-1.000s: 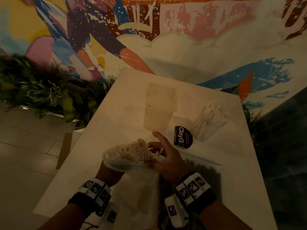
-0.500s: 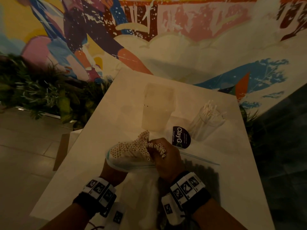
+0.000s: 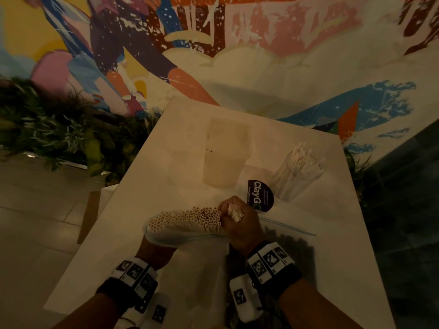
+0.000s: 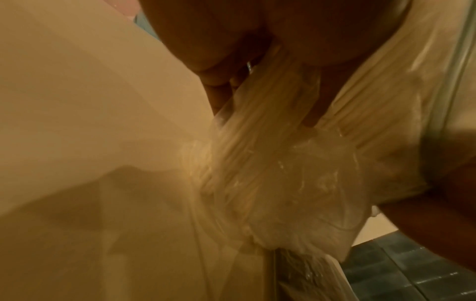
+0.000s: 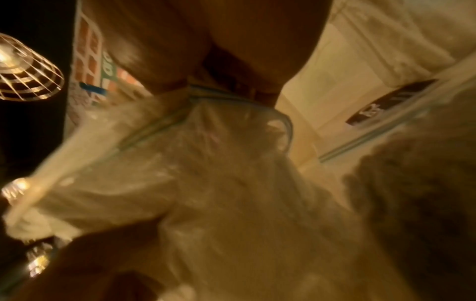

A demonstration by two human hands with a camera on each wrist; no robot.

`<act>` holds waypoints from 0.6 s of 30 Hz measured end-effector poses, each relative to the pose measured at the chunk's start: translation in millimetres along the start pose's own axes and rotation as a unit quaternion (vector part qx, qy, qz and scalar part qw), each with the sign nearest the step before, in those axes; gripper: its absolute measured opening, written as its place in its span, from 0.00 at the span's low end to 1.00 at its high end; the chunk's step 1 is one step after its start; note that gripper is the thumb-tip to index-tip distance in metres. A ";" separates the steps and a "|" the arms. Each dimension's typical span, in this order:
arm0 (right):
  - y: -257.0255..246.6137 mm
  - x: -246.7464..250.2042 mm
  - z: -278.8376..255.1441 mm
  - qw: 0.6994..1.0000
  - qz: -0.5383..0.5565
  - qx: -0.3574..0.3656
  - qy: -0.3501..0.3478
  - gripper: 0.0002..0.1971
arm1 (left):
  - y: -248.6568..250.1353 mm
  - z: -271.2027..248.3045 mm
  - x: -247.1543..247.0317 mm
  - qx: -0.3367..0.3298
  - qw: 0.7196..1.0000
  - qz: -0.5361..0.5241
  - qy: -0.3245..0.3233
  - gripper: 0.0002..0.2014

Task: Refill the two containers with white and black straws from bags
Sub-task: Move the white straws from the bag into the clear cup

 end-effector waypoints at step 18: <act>-17.5 13.1 -8.5 0.977 0.206 -0.042 0.036 0.19 | 27.2 -9.5 -2.3 -0.072 0.997 -0.001 -0.016 0.16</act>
Point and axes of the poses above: each hand's wrist, its own z-axis towards the middle knuckle, its own x-axis out of the back of the hand, y = z × x, the point moved 8 cm from there along z, towards the middle knuckle, and after that the axes turned 4 degrees about -x, right-handed, at the moved point
